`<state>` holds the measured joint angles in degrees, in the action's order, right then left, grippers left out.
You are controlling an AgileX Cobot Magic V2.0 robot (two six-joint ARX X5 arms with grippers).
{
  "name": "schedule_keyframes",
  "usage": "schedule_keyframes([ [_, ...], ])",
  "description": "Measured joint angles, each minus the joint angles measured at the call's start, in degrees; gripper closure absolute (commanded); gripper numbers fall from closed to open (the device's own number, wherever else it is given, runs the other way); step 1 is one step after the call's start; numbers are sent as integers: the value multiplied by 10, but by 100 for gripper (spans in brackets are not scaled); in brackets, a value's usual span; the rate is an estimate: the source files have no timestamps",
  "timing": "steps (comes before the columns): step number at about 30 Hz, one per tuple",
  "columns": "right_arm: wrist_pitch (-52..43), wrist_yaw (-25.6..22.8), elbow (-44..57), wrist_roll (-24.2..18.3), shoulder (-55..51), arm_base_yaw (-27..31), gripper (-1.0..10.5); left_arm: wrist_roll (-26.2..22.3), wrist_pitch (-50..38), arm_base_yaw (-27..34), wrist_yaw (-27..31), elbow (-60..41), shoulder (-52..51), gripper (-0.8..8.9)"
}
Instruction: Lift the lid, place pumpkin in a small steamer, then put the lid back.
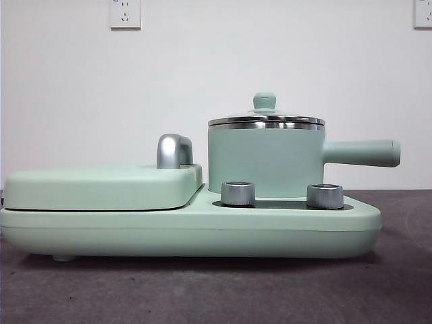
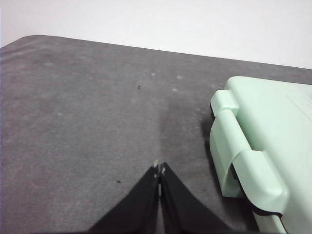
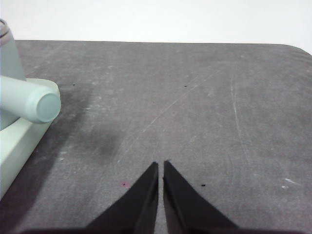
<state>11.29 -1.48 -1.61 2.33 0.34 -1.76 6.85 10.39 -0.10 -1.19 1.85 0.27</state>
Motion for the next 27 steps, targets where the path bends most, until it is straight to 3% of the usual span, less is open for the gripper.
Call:
schedule_keyframes([
  [27,-17,0,2,-4,0,0,932,0,0,0,0,0,0,807],
])
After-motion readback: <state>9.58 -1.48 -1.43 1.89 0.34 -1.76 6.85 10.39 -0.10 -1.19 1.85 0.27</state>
